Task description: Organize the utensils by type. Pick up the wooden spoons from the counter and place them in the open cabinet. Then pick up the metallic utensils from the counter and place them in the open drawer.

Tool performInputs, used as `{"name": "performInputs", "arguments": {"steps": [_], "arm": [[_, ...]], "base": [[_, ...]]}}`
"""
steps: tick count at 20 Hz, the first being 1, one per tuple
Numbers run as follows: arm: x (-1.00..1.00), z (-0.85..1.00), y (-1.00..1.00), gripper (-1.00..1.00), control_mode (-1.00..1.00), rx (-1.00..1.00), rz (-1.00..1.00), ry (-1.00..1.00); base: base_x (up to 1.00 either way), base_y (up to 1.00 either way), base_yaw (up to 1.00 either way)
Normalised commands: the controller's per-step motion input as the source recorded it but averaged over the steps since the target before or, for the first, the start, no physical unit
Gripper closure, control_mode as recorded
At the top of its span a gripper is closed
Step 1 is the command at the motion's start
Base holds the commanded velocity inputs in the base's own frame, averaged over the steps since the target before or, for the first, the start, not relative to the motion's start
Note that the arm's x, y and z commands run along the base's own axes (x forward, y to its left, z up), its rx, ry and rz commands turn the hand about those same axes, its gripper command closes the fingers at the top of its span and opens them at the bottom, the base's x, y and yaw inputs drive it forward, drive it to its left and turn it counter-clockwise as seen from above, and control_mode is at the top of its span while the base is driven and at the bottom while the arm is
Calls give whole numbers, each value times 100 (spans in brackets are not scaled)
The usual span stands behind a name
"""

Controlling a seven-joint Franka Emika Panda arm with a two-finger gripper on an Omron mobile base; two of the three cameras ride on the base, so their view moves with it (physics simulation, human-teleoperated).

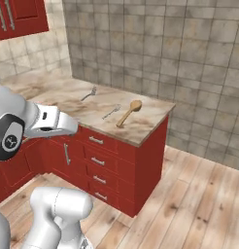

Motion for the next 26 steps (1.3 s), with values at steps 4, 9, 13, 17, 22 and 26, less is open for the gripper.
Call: {"name": "performInputs", "arguments": {"steps": [4, 9, 13, 17, 22, 26], "arm": [[0, 0, 0, -100, 100, 0, 0, 0], [0, 0, 0, -100, 100, 0, 0, 0], [0, 0, 0, -100, 100, 0, 0, 0], [0, 0, 0, -100, 100, 0, 0, 0], [0, 0, 0, -100, 100, 0, 0, 0], [0, 0, 0, -100, 100, 0, 0, 0]], "base": [[82, 3, -29], [78, 5, -27], [58, 11, -15], [63, 20, -12], [51, 27, -12], [43, 24, -12]]}}
